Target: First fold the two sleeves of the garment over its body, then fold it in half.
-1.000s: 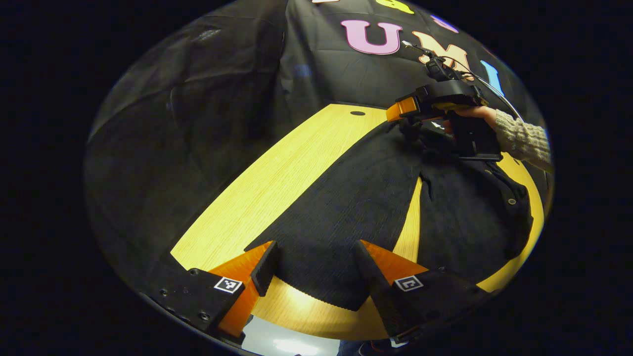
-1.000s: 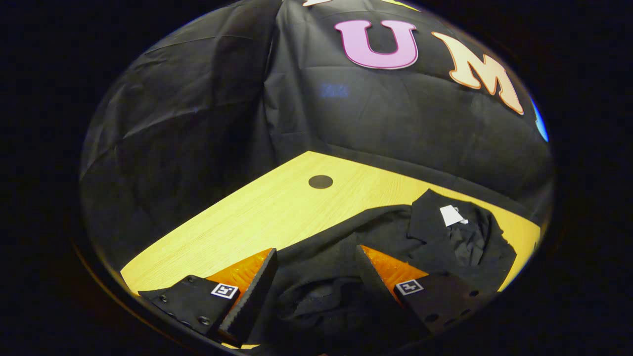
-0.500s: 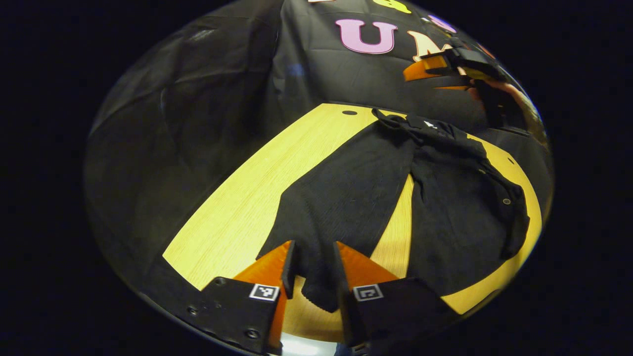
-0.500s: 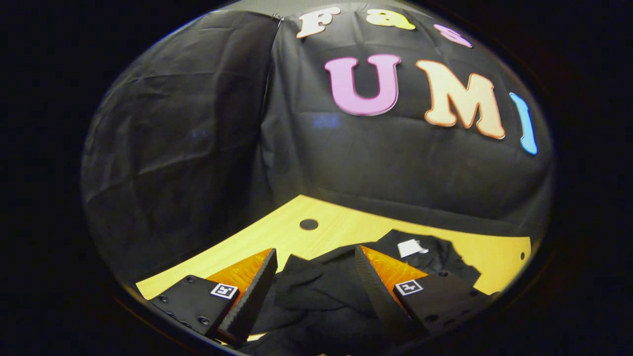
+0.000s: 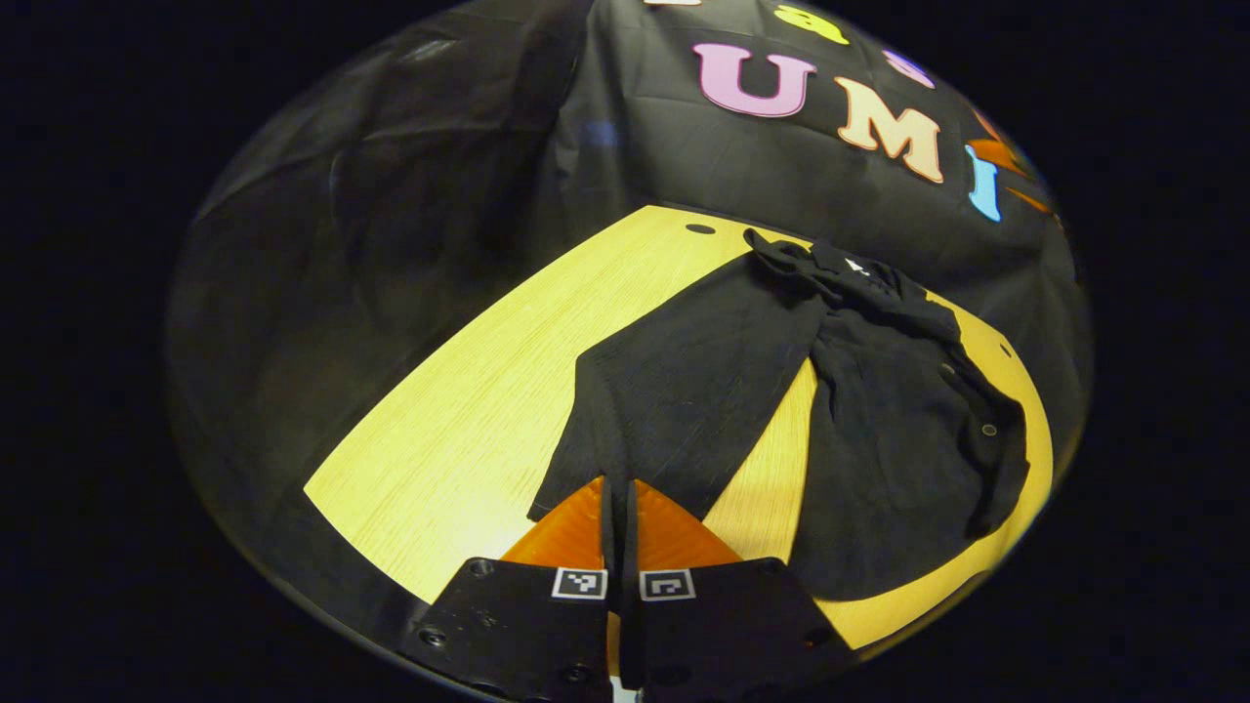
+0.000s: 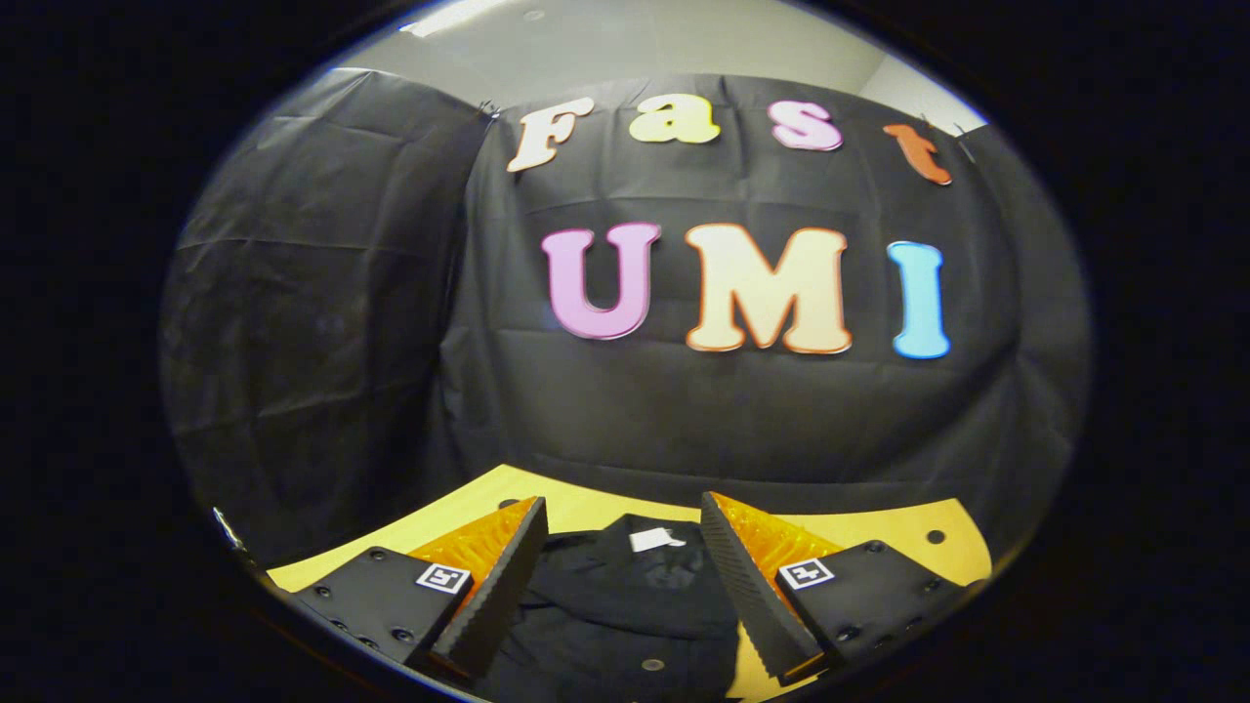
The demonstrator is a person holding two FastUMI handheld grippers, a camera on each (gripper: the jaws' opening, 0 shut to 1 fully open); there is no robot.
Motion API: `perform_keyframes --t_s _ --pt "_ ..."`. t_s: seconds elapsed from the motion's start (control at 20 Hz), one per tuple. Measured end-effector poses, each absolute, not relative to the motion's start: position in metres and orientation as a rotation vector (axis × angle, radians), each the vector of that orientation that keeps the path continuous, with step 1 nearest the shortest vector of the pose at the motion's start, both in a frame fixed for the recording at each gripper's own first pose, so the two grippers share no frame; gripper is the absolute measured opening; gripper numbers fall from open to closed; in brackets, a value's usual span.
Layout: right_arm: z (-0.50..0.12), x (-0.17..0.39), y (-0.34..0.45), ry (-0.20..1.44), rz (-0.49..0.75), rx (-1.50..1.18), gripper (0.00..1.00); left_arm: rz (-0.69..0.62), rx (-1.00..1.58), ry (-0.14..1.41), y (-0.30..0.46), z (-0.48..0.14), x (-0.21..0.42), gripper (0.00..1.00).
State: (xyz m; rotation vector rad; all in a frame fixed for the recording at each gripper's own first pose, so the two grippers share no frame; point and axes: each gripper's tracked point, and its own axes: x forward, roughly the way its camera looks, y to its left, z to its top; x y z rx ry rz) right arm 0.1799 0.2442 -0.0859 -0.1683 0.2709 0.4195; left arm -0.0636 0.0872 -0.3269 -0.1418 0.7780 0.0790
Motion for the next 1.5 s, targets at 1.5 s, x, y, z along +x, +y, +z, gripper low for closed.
perform_keyframes --t_s 1.5 --pt "-0.138 0.078 -0.011 0.419 -0.046 -0.018 0.99 -0.411 -0.072 0.482 -0.152 -0.146 0.126 0.00"
